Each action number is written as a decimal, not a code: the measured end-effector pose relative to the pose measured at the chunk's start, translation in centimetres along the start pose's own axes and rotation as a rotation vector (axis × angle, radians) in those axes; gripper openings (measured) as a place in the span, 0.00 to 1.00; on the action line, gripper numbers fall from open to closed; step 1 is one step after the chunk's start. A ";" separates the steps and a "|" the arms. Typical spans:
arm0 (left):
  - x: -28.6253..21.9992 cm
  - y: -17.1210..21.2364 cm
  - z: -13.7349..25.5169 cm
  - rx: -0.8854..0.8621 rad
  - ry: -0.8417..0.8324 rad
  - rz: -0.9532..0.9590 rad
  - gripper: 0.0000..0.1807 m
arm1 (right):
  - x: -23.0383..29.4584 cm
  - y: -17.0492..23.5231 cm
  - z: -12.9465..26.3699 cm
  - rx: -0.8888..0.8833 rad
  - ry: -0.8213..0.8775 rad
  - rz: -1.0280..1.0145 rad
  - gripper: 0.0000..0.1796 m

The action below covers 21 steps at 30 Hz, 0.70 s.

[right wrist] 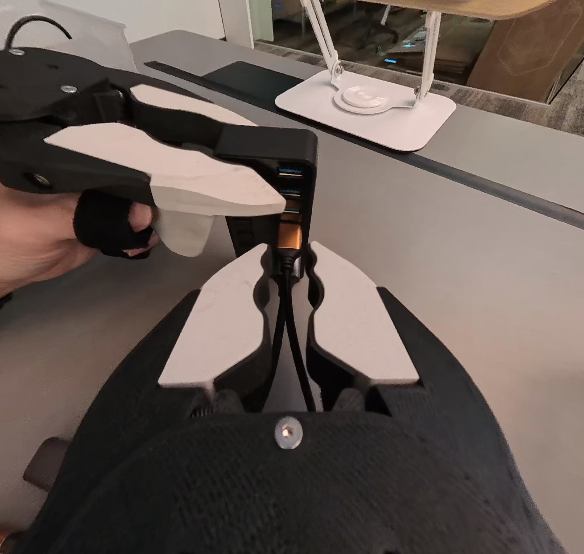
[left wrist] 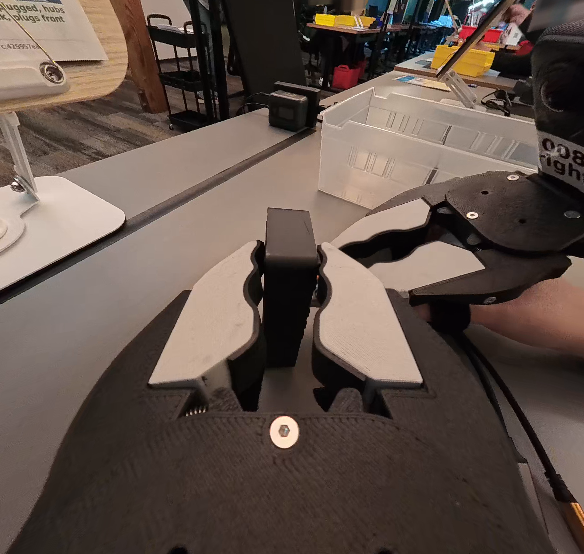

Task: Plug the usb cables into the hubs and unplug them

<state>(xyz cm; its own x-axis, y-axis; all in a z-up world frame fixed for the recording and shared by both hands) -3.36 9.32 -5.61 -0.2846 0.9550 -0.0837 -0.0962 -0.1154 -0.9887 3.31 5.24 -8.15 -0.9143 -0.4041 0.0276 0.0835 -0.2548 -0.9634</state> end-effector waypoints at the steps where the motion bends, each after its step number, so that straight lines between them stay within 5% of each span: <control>1: 0.0 0.1 0.0 0.002 0.004 0.001 0.16 | 0.1 -0.2 0.0 -0.015 -0.004 0.003 0.10; 21: 0.1 0.4 0.1 0.017 -0.040 -0.072 0.15 | -0.1 -0.4 -0.4 -0.024 -0.033 -0.061 0.09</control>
<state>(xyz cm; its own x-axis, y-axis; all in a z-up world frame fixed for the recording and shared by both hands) -3.57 9.32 -6.04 -0.3139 0.9494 -0.0069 -0.1342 -0.0515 -0.9896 3.26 5.71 -7.88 -0.9037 -0.4175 0.0948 0.0182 -0.2587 -0.9658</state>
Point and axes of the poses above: each gripper's, where its closed fingertips meet, z back along the fingers, y out of its underside, x = y × z across the jaws, the point moved 5 cm from there along z, back along the fingers, and after that the axes turned 6 degrees about -x, right-handed, at the moved point
